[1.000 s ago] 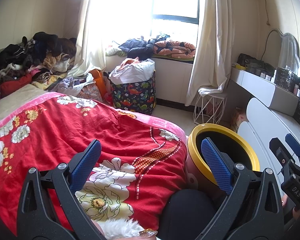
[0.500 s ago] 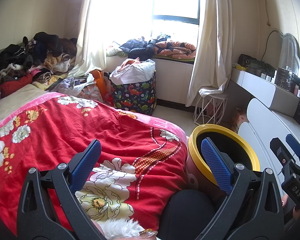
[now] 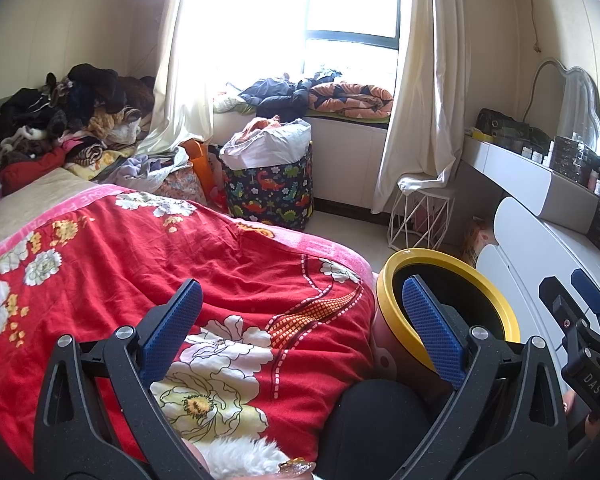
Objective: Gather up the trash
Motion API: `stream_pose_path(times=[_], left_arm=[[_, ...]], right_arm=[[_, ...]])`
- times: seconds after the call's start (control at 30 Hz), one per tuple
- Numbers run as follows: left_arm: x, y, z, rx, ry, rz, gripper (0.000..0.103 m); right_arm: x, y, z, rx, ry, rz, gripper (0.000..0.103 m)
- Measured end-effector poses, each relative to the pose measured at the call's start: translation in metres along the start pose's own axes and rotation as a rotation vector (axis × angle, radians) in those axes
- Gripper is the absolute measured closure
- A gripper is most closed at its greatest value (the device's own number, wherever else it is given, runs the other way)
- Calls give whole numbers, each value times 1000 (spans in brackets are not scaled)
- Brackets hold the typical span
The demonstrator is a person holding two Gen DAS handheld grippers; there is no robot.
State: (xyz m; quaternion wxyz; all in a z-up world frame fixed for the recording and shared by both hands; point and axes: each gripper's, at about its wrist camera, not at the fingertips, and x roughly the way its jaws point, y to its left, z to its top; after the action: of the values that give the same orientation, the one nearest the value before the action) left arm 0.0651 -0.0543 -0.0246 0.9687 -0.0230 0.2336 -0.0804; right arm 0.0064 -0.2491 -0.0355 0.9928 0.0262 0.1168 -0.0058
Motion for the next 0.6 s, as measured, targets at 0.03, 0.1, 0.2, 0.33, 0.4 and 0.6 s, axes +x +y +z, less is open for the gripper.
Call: stream_pose_path(times=[0.03, 0.1, 0.2, 0.33, 0.4, 0.6], left_arm=[[0, 0, 0, 0, 0, 0, 11], [1, -1, 1, 0, -1, -5, 11], [1, 0, 2, -3, 1, -5, 11], [2, 7, 6, -27, 4, 31, 11], [-1, 14, 6, -45, 9, 41, 11], [-13, 68, -4, -167, 49, 112, 11]], right_arm=[[0, 0, 0, -1, 1, 0, 6], [0, -1, 0, 0, 3, 3, 6], [1, -4, 0, 2, 8, 3, 6], [0, -5, 5, 8, 6, 9, 6], [0, -4, 10, 10, 4, 19, 6], [15, 32, 32, -18, 52, 167, 6]])
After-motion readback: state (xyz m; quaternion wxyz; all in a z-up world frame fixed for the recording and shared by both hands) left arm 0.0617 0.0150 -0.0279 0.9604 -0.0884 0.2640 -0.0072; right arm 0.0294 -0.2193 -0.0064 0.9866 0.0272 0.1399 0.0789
